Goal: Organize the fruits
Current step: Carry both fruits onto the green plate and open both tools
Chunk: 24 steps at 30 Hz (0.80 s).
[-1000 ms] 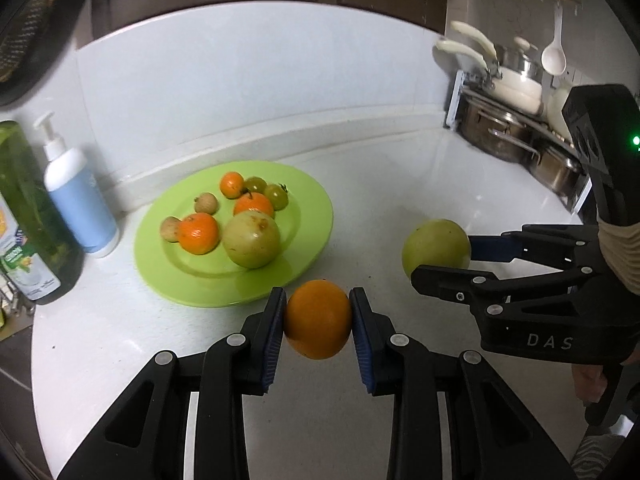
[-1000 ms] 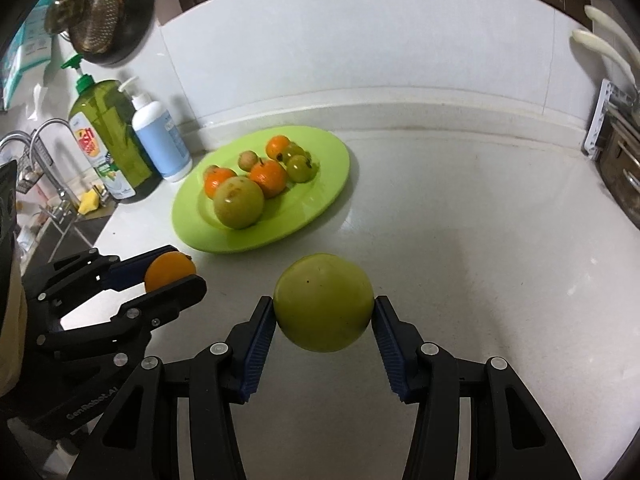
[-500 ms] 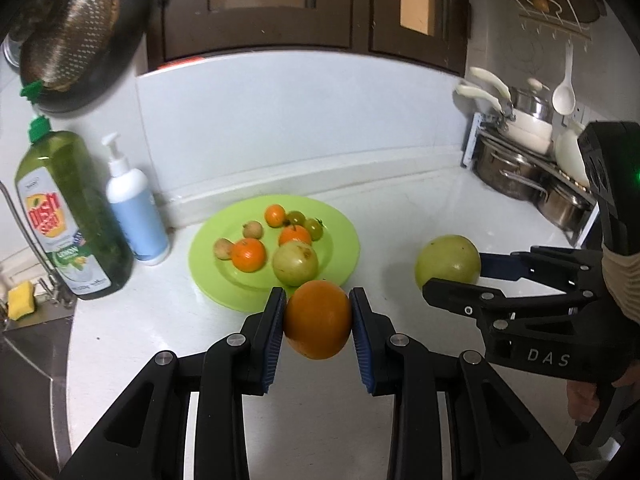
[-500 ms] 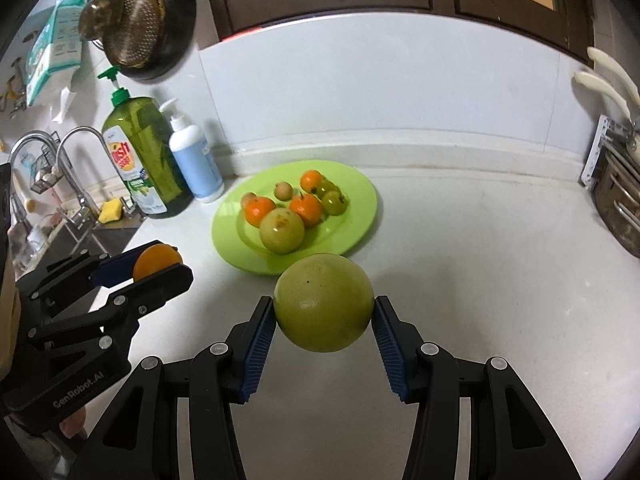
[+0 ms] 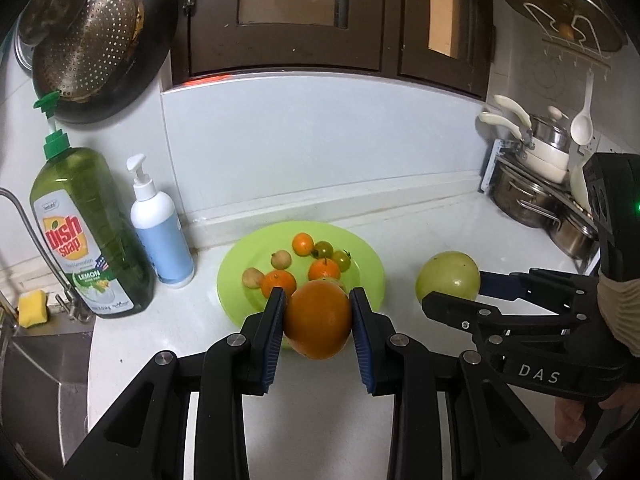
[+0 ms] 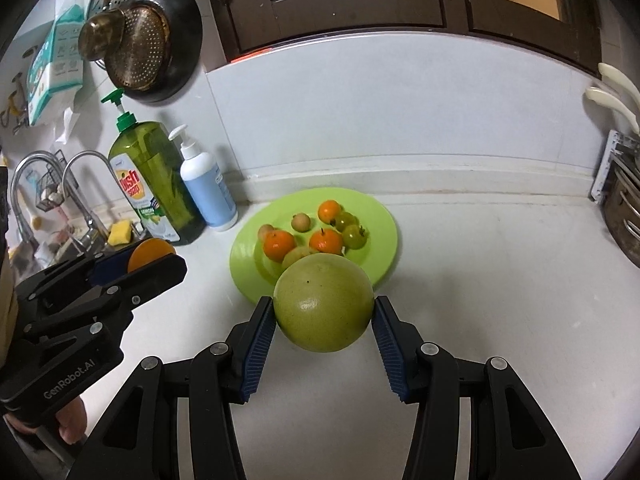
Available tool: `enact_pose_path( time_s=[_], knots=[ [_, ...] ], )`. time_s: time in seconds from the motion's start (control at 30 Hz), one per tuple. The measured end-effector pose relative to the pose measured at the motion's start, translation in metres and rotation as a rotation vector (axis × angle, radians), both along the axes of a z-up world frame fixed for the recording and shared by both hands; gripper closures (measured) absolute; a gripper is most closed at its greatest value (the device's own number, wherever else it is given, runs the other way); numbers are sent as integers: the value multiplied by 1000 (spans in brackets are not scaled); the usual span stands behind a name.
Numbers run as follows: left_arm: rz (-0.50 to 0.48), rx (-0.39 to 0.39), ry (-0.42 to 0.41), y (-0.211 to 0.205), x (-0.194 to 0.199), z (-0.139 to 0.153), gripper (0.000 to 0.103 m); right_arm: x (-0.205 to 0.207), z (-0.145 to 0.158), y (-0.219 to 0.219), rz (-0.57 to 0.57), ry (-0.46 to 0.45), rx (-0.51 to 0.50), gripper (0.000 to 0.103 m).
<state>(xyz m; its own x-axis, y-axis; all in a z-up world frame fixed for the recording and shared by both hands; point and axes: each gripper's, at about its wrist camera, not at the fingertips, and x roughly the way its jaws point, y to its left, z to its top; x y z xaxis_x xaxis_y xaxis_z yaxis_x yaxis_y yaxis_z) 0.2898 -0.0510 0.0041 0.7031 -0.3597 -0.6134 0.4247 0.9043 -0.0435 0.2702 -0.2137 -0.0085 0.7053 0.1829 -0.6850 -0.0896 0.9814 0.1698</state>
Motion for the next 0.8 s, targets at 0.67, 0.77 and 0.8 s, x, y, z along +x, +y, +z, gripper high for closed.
enact_pose_path(
  time_s=[0.67,0.77,0.8],
  knots=[
    [33,31,77,2,103,-16,71,112,-16,3,-2,83,-19,52],
    [35,40,95,0,117,-24,71,129,-24,0,-3,107,-27,52],
    [36,41,104,-1,122,-27,71,133,-26,-1,-4,111,-35,52]
  ],
)
